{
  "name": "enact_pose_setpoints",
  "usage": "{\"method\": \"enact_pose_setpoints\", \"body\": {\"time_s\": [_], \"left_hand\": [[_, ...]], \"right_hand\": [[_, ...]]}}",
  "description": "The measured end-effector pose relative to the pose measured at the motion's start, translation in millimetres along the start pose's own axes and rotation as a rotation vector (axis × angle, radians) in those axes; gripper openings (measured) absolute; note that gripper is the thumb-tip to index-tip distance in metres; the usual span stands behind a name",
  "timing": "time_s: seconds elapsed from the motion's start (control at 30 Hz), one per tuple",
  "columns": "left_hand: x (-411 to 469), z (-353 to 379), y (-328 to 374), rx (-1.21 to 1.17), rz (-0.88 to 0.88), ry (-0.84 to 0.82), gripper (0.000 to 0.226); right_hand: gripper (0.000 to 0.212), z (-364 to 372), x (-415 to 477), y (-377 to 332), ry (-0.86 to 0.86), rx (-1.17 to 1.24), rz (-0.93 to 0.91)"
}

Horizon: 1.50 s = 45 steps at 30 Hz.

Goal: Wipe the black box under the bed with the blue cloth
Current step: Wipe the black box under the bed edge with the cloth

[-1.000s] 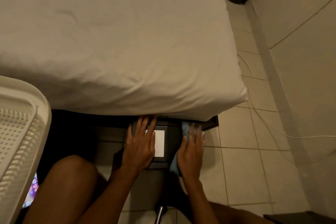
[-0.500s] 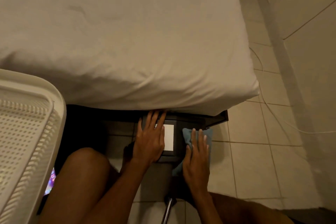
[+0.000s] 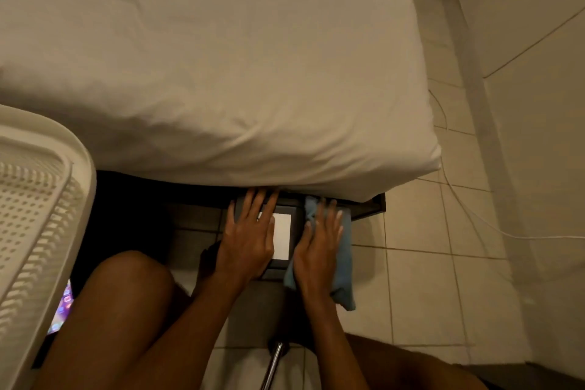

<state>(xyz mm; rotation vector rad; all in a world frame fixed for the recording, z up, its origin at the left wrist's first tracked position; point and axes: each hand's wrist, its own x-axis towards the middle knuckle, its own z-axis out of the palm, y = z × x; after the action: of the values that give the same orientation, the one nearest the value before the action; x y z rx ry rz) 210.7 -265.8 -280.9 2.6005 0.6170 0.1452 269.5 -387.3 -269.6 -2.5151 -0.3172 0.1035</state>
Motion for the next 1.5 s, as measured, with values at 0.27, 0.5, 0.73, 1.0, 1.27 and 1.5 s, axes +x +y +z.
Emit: {"method": "enact_pose_setpoints", "body": {"time_s": [0.27, 0.5, 0.73, 1.0, 1.27, 1.5], "left_hand": [[0, 0, 1, 0.003, -0.004, -0.010, 0.056], [-1, 0, 0, 0.001, 0.014, 0.022, 0.057], [-1, -1, -1, -0.015, 0.027, 0.035, 0.058], [0, -1, -1, -0.040, 0.032, 0.047, 0.058], [0, 3, -2, -0.023, 0.035, 0.033, 0.059], [0, 2, -3, -0.020, 0.041, 0.044, 0.058]], "right_hand": [[0.054, -13, 5, -11, 0.083, 0.049, -0.056], [0.051, -11, 1, -3, -0.074, -0.050, -0.174], [0.049, -14, -10, -6, -0.167, -0.014, -0.300], [0.051, -14, -9, -2, -0.219, -0.019, -0.327], [0.055, -31, -56, 6, -0.241, -0.038, -0.292], [0.056, -7, -6, 19, -0.188, -0.146, -0.243]]}}
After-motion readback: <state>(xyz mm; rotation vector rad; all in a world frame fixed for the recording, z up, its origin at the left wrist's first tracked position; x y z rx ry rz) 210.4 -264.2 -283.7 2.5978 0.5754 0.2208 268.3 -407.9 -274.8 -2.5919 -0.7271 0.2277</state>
